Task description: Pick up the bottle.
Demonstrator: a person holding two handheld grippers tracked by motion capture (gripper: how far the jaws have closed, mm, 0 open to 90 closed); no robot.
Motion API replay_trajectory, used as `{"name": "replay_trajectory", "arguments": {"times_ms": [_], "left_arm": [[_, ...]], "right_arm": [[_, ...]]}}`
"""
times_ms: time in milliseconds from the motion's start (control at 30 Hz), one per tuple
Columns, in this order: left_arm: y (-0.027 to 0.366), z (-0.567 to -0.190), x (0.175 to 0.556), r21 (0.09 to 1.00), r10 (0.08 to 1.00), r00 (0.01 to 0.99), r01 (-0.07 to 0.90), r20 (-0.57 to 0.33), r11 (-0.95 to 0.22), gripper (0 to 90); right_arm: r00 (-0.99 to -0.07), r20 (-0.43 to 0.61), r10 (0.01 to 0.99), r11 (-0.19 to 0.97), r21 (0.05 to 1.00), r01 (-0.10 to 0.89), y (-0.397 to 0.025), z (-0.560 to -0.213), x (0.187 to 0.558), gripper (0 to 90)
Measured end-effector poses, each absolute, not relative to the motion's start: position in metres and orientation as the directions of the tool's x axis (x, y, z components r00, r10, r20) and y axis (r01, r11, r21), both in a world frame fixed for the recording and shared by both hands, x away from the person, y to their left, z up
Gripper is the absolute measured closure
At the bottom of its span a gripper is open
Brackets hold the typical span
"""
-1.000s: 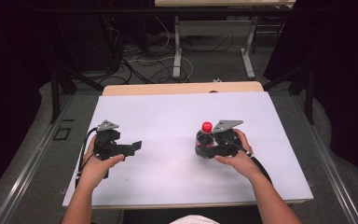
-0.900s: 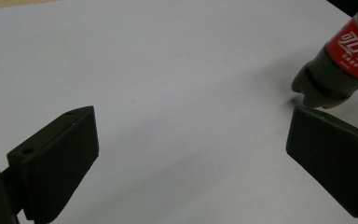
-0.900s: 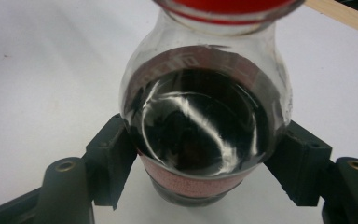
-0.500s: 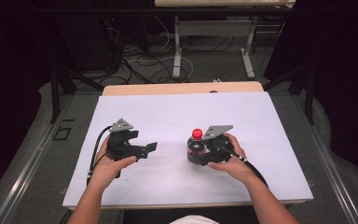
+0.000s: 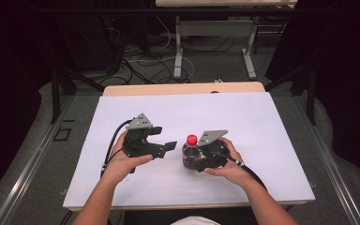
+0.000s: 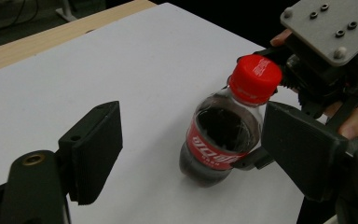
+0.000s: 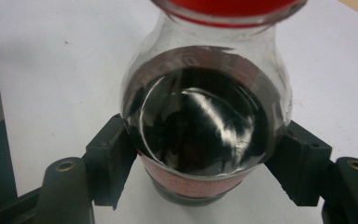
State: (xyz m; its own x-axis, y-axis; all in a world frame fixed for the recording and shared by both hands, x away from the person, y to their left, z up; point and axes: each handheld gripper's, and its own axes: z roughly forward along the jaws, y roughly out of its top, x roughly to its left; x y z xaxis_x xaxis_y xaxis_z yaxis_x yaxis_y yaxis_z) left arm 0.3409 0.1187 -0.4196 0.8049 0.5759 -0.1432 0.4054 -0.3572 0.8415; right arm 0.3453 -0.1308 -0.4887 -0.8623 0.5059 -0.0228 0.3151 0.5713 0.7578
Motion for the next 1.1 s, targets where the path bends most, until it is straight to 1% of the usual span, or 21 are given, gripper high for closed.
{"name": "replay_trajectory", "arguments": {"times_ms": [33,133,267,367,467,533,567,600,733,833,900,933,967,1067,1100], "left_arm": [[0.114,-0.416,0.341,0.834,0.556,0.818,0.404,-0.146,-0.376,21.4],[0.105,-0.413,0.341,0.832,0.544,0.822,0.414,-0.168,-0.368,23.1],[0.095,-0.408,0.343,0.818,0.533,0.829,0.418,-0.166,-0.395,25.1],[0.089,-0.407,0.343,0.829,0.518,0.842,0.393,-0.151,-0.398,25.6],[0.085,-0.406,0.344,0.827,0.508,0.847,0.392,-0.153,-0.404,26.7],[0.081,-0.404,0.345,0.812,0.486,0.856,0.406,-0.176,-0.420,30.8],[0.081,-0.404,0.345,0.812,0.486,0.856,0.406,-0.176,-0.420,31.7],[0.079,-0.404,0.346,0.812,0.466,0.867,0.395,-0.176,-0.429,31.9],[0.074,-0.404,0.347,0.811,0.463,0.869,0.393,-0.174,-0.434,34.7],[0.072,-0.403,0.351,0.797,0.432,0.883,0.391,-0.183,-0.461,39.3],[0.070,-0.404,0.351,0.800,0.445,0.876,0.397,-0.185,-0.450,41.8],[0.069,-0.403,0.351,0.788,0.437,0.880,0.401,-0.189,-0.467,41.8],[0.067,-0.404,0.353,0.785,0.420,0.889,0.390,-0.184,-0.482,44.9],[0.064,-0.405,0.353,0.780,0.417,0.887,0.400,-0.197,-0.481,47.5],[0.064,-0.404,0.354,0.772,0.405,0.893,0.394,-0.194,-0.499,48.4]], "right_arm": [[-0.862,-0.028,0.506,0.568,0.763,0.309,-0.130,-0.489,0.345,29.3],[-0.866,-0.025,0.499,0.569,0.763,0.306,-0.129,-0.490,0.345,29.3],[-0.863,-0.016,0.505,0.566,0.761,0.318,-0.129,-0.490,0.344,29.3],[-0.870,-0.018,0.493,0.572,0.760,0.309,-0.128,-0.490,0.344,29.3],[-0.871,-0.016,0.492,0.571,0.760,0.309,-0.128,-0.491,0.343,29.3],[-0.872,-0.010,0.489,0.570,0.761,0.310,-0.128,-0.490,0.343,29.3],[-0.872,-0.010,0.489,0.570,0.761,0.310,-0.128,-0.490,0.343,29.3],[-0.872,-0.004,0.489,0.565,0.763,0.314,-0.128,-0.490,0.343,29.3],[-0.877,0.002,0.480,0.570,0.760,0.313,-0.130,-0.489,0.344,29.3],[-0.874,0.005,0.486,0.559,0.767,0.315,-0.129,-0.489,0.342,29.3],[-0.878,0.002,0.478,0.562,0.768,0.308,-0.129,-0.490,0.342,29.3],[-0.878,0.002,0.478,0.562,0.768,0.308,-0.129,-0.490,0.342,29.3],[-0.882,0.001,0.472,0.566,0.766,0.304,-0.128,-0.490,0.342,29.3],[-0.881,0.001,0.474,0.564,0.768,0.304,-0.129,-0.490,0.342,29.3],[-0.882,0.002,0.472,0.564,0.768,0.303,-0.129,-0.490,0.342,29.3]]}}
